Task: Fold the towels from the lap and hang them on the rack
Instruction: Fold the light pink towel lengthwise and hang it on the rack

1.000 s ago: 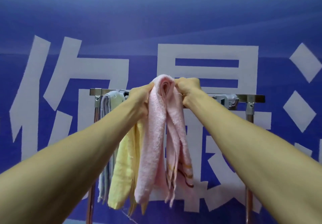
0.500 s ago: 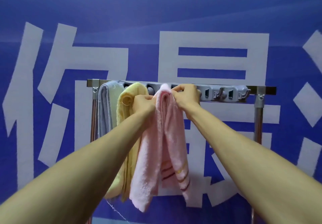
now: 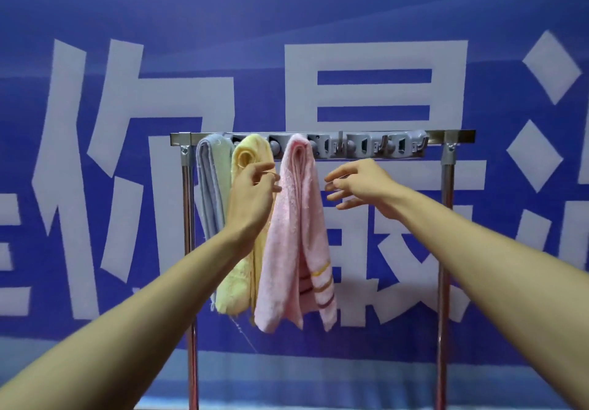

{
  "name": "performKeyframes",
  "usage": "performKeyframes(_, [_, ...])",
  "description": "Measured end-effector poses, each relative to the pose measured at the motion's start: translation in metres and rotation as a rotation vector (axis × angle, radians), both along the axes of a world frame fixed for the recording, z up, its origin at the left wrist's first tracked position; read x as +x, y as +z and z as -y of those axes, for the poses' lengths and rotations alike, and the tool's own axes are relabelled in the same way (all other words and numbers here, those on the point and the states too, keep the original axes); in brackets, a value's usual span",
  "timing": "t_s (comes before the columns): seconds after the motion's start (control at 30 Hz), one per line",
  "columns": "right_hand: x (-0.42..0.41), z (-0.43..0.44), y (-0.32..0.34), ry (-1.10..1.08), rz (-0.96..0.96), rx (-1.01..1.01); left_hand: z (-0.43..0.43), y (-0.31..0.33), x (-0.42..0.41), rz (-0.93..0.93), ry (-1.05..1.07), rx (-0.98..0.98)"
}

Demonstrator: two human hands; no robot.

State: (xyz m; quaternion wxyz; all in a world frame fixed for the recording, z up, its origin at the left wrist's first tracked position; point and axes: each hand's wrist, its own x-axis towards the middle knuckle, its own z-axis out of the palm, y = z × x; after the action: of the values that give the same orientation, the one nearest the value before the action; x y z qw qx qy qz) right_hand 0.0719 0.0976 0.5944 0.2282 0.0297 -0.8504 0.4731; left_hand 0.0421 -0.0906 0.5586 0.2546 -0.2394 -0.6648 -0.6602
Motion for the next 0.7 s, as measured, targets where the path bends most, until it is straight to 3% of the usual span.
performKeyframes(0.1, [0.029,-0.003,-0.017,0.029,0.071,0.0,0.004,-0.019,0.036,-0.009,-0.119,-0.069])
performKeyframes(0.2, [0.054,-0.007,-0.041,0.038,0.16,0.089,0.002,-0.048,0.059,0.023,-0.22,-0.268])
performKeyframes(0.37, [0.074,-0.028,-0.101,0.066,0.313,0.232,-0.005,-0.121,0.068,0.239,-0.376,-0.512])
performKeyframes(0.53, [0.06,-0.06,-0.203,0.057,0.507,0.282,-0.032,-0.2,0.061,0.395,-0.433,-0.651])
performKeyframes(0.7, [0.037,-0.087,-0.326,0.038,0.677,0.171,-0.066,-0.29,0.046,0.625,-0.54,-0.636])
